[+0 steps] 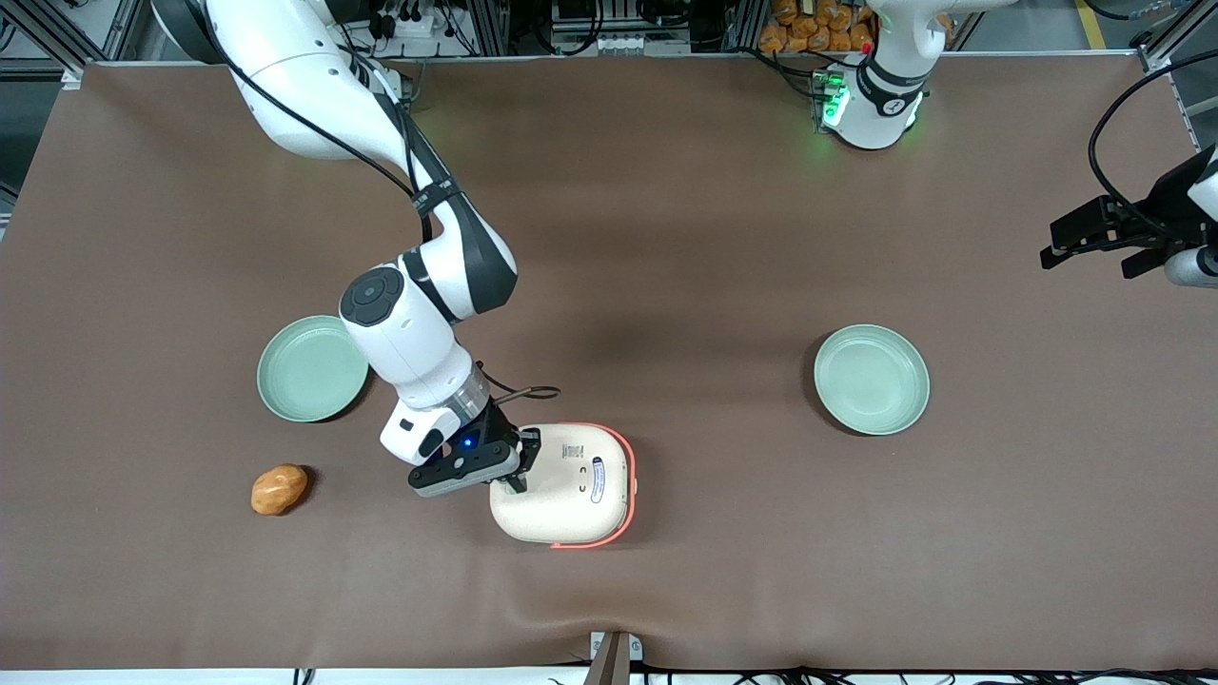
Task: Press rice cooker button with right arm
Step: 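Press the closed right gripper down on the green button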
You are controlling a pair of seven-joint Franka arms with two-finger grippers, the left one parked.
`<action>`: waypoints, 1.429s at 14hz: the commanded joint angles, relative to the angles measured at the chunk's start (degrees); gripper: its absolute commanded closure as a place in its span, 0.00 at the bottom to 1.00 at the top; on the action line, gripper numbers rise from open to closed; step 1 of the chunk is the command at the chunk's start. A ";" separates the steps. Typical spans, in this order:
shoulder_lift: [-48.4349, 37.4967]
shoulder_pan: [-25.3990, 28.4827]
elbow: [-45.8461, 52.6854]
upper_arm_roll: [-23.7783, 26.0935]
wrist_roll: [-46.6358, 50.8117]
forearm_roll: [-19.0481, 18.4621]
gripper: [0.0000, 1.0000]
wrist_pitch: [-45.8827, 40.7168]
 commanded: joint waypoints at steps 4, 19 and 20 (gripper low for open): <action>0.89 0.21 -1.23 -0.68 0.06 1.14 1.00 0.42; 0.89 -0.24 -5.10 -0.68 0.15 1.14 1.00 0.60; 1.07 -0.24 -5.62 -0.68 0.15 1.14 1.00 0.60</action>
